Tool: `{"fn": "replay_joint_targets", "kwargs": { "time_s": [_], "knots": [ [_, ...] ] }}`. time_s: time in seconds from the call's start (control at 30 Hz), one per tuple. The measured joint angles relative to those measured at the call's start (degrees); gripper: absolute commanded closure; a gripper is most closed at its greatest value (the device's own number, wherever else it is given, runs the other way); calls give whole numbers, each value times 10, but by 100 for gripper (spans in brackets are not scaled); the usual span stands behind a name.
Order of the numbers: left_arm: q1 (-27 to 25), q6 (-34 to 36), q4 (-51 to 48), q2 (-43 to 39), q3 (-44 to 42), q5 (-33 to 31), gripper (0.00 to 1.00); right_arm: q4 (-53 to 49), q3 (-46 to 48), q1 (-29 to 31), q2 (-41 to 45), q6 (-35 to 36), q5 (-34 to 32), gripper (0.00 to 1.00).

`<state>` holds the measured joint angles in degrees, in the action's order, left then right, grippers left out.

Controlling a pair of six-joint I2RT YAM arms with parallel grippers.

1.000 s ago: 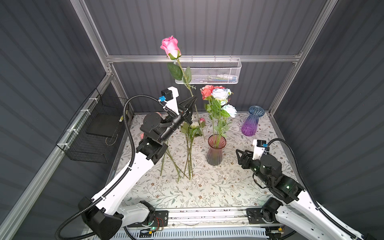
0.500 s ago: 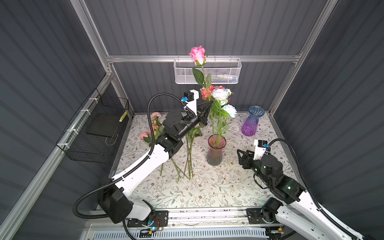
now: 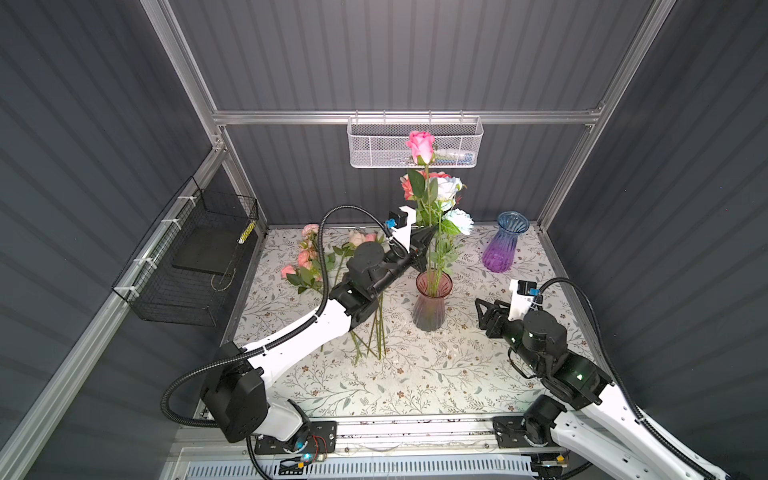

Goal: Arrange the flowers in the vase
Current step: 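Lower the pink rose stem into the pink vase with the left gripper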

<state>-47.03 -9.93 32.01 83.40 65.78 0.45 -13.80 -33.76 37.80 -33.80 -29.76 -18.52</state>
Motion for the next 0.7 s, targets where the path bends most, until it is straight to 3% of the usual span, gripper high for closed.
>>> {"fn": "replay_joint_targets", "kwargs": {
  "time_s": [0.33,0.7],
  "knots": [
    [-13,21,-3,-3,-74,-38,94,0,0,0,-19,-1,-1,34],
    [-13,37,-58,-35,-76,-39,52,3,0,0,-29,-8,-1,34]
  ]
}}
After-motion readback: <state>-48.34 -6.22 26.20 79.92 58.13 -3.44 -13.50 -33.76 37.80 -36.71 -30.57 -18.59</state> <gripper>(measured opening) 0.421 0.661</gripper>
